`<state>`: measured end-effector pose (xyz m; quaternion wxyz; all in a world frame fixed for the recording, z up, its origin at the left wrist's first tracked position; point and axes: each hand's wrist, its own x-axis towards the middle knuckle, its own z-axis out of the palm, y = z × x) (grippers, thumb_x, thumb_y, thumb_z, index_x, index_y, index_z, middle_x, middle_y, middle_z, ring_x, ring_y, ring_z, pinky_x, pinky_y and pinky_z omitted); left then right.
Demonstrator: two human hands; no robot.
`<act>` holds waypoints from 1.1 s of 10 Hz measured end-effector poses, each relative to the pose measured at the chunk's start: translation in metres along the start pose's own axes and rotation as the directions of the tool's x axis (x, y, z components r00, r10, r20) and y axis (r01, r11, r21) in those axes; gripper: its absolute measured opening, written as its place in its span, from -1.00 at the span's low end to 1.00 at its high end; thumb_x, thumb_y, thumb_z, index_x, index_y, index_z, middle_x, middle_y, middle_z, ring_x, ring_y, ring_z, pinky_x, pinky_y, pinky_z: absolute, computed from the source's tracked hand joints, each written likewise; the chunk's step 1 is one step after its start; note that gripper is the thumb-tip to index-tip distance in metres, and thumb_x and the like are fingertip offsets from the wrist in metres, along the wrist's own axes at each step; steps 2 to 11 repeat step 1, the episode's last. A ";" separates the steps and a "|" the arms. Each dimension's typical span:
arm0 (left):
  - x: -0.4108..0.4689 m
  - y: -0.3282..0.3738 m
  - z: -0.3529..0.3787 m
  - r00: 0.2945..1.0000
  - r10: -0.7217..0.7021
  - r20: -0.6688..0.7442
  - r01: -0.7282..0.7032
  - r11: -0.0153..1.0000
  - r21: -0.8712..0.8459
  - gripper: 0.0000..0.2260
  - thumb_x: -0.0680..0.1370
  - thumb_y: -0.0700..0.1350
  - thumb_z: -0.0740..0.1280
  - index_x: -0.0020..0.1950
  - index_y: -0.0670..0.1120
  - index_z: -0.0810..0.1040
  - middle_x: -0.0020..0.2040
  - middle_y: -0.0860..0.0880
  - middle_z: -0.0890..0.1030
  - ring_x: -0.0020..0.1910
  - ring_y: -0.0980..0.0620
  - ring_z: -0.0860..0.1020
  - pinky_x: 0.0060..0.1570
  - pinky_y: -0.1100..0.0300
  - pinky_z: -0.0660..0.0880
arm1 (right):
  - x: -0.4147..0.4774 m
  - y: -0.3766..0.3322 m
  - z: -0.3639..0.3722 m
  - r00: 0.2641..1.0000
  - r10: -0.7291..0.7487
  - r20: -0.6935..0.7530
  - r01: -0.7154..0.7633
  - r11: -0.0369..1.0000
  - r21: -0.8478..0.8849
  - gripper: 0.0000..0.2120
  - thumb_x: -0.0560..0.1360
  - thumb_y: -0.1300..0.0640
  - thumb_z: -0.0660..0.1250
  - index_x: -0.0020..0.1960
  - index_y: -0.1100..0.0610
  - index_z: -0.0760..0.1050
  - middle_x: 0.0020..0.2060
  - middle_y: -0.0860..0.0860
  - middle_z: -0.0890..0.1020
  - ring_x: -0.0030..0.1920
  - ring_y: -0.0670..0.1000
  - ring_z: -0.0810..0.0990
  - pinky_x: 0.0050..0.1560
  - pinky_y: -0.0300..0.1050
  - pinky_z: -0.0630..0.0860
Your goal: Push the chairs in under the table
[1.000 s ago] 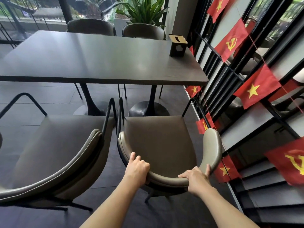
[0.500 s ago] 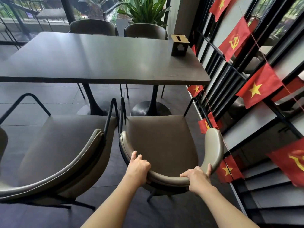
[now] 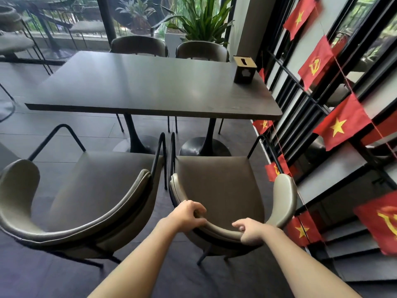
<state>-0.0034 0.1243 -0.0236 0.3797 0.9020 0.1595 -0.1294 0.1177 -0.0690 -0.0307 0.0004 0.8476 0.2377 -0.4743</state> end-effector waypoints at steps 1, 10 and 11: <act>-0.012 -0.004 -0.031 0.994 -0.104 -0.044 0.089 0.963 -0.255 -0.67 0.46 -0.06 0.43 0.20 -0.10 0.58 0.08 -0.09 0.65 -0.01 0.04 0.60 0.04 0.26 0.53 | -0.006 -0.039 -0.017 0.993 -0.094 -0.078 0.107 0.977 0.184 -0.43 0.48 0.24 0.28 0.47 0.15 0.28 0.24 0.11 0.53 0.09 0.00 0.53 -0.02 -0.30 0.46; -0.012 -0.004 -0.031 0.994 -0.104 -0.044 0.089 0.963 -0.255 -0.67 0.46 -0.06 0.43 0.20 -0.10 0.58 0.08 -0.09 0.65 -0.01 0.04 0.60 0.04 0.26 0.53 | -0.006 -0.039 -0.017 0.993 -0.094 -0.078 0.107 0.977 0.184 -0.43 0.48 0.24 0.28 0.47 0.15 0.28 0.24 0.11 0.53 0.09 0.00 0.53 -0.02 -0.30 0.46; -0.012 -0.004 -0.031 0.994 -0.104 -0.044 0.089 0.963 -0.255 -0.67 0.46 -0.06 0.43 0.20 -0.10 0.58 0.08 -0.09 0.65 -0.01 0.04 0.60 0.04 0.26 0.53 | -0.006 -0.039 -0.017 0.993 -0.094 -0.078 0.107 0.977 0.184 -0.43 0.48 0.24 0.28 0.47 0.15 0.28 0.24 0.11 0.53 0.09 0.00 0.53 -0.02 -0.30 0.46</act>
